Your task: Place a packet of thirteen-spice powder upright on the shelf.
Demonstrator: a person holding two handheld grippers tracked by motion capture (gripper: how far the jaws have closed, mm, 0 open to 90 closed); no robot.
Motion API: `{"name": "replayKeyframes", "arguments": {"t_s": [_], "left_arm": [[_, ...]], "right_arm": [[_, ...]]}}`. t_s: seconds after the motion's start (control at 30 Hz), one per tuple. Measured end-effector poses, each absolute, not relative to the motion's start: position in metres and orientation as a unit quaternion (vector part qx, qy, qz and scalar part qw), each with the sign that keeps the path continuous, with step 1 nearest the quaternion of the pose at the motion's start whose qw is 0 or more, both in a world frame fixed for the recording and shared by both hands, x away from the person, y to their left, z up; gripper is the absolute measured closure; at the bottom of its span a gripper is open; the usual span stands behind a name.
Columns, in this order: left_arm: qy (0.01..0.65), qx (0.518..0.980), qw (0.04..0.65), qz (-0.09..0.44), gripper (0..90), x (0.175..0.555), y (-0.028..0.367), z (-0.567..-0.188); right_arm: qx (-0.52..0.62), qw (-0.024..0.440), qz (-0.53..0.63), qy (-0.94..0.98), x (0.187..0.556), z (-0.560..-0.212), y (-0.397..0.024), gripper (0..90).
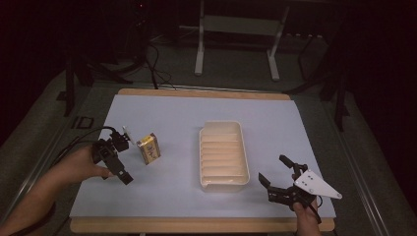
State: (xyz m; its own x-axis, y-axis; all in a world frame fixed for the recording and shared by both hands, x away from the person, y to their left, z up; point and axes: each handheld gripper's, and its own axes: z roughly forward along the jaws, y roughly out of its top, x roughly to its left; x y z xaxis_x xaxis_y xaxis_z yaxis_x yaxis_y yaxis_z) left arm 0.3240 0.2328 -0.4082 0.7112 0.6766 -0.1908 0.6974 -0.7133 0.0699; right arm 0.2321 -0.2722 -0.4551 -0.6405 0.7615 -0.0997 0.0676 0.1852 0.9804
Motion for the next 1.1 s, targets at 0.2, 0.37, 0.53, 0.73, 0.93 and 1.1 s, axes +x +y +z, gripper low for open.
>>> {"name": "replayKeyframes", "arguments": {"t_s": [0.2,0.37,0.53,0.73,0.93,1.1], "left_arm": [[0.364,0.926,0.069,-0.070,1.3,0.337,0.228,-0.400],[0.358,0.929,0.068,-0.070,1.3,0.348,0.226,-0.394],[0.342,0.935,0.069,-0.064,1.3,0.358,0.219,-0.390],[0.331,0.939,0.069,-0.060,1.3,0.369,0.211,-0.386],[0.319,0.944,0.064,-0.045,4.5,0.386,0.198,-0.382],[0.330,0.941,0.062,-0.035,6.5,0.397,0.195,-0.383]], "right_arm": [[0.290,0.304,0.565,0.709,0.232,-0.455,-0.272,11.1],[0.286,0.301,0.564,0.714,0.232,-0.456,-0.271,11.1],[0.287,0.299,0.565,0.713,0.232,-0.456,-0.272,11.1],[0.286,0.297,0.565,0.715,0.232,-0.457,-0.271,11.1],[0.285,0.296,0.564,0.717,0.232,-0.457,-0.271,11.1],[0.283,0.293,0.564,0.718,0.232,-0.457,-0.271,11.1]]}}
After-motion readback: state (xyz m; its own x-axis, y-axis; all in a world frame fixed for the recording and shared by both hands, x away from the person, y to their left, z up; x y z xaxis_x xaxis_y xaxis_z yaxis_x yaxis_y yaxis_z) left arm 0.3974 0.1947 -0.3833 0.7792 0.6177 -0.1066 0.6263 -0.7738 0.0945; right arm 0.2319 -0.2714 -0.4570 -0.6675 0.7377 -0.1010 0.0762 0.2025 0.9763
